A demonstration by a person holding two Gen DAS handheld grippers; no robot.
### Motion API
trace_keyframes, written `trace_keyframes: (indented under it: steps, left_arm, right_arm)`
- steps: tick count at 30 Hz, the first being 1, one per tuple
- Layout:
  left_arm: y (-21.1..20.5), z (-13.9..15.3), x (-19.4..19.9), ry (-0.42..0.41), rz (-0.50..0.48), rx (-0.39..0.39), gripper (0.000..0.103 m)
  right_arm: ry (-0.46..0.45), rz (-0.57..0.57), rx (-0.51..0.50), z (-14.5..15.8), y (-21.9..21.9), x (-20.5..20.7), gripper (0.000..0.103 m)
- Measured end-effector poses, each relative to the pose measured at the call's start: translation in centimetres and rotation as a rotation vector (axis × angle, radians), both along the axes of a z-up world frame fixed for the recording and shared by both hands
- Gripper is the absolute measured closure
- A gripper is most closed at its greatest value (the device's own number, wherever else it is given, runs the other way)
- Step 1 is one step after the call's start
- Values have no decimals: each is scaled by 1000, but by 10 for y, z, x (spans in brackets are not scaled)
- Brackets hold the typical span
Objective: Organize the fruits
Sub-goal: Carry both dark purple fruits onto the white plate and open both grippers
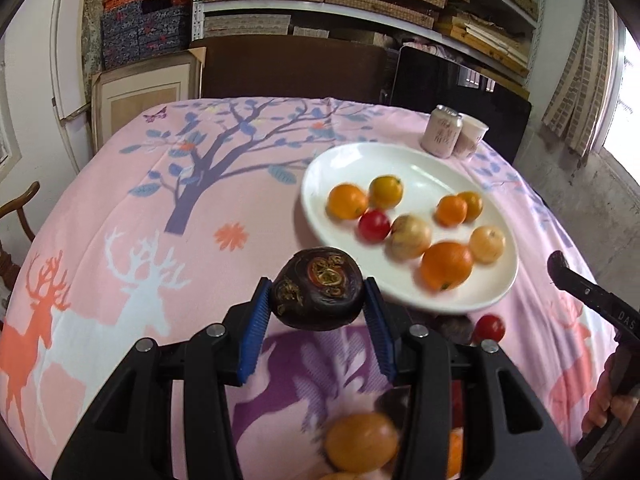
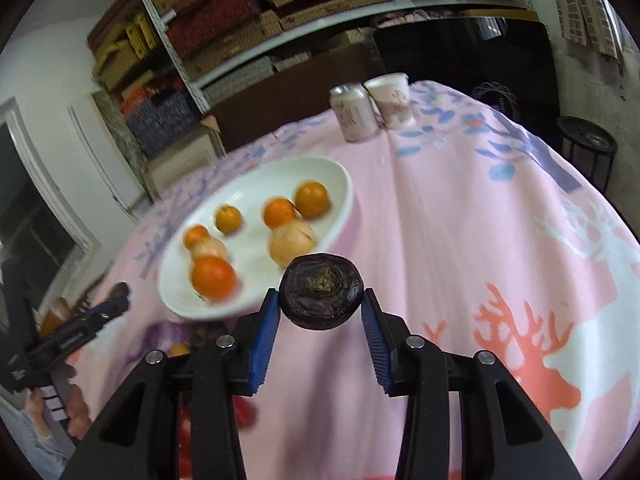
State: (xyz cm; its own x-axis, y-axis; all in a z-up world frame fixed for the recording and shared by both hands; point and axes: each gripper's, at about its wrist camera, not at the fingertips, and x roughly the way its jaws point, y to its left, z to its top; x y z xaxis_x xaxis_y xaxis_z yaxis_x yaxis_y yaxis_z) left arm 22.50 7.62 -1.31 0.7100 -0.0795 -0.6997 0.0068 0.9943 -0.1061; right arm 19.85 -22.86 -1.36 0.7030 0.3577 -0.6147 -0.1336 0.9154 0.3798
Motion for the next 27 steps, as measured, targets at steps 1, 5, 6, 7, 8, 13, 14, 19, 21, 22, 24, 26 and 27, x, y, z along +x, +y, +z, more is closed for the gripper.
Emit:
trace_keyframes:
  steps: [1,5,6,7,8,13,14,19,21,22,24,26,27]
  left_arm:
    - [-5,4,8,-3,-10,1,58]
    - [-31,7,38,2,-57,14,58]
    - [-36,6,43,5,-64,19,58]
    - [-41,3,49,10,-72,24,58]
    - [-45,0,55,15,-77,28,57]
    - [-42,-9,68,0,-54,5,22]
    - [-39,-8,68,-7,-52,-14,21]
    - [-25,-4,59,-26,-20,-3,17]
    - [-17,-5,50,-30,3,5,14]
    - [-14,-6,47,-29,10,8,14]
    - [-7,-7,39,-25,22,10,14]
    - [-1,-10,28,-13,28,4,14]
    - [1,-13,20,-4,29,3,14]
  right_arm:
    - [-2,21,-8,8,8,9,61]
    - [23,84,-9,17,36,45,61]
    - [28,92,-15,16,42,53,61]
    - [32,100,-24,14,49,59,61]
    - [36,113,-32,11,57,66,61]
    - [0,103,-23,4,57,69,44]
    - [-14,90,-16,6,53,67,43]
    - [-51,66,14,9,40,53,30]
    - [-54,53,-10,6,38,47,25]
    - [-52,47,-20,4,36,44,25]
    - [-46,32,-20,1,31,38,24]
    - [-38,13,8,-2,23,29,20]
    - [-34,3,19,-3,19,25,18]
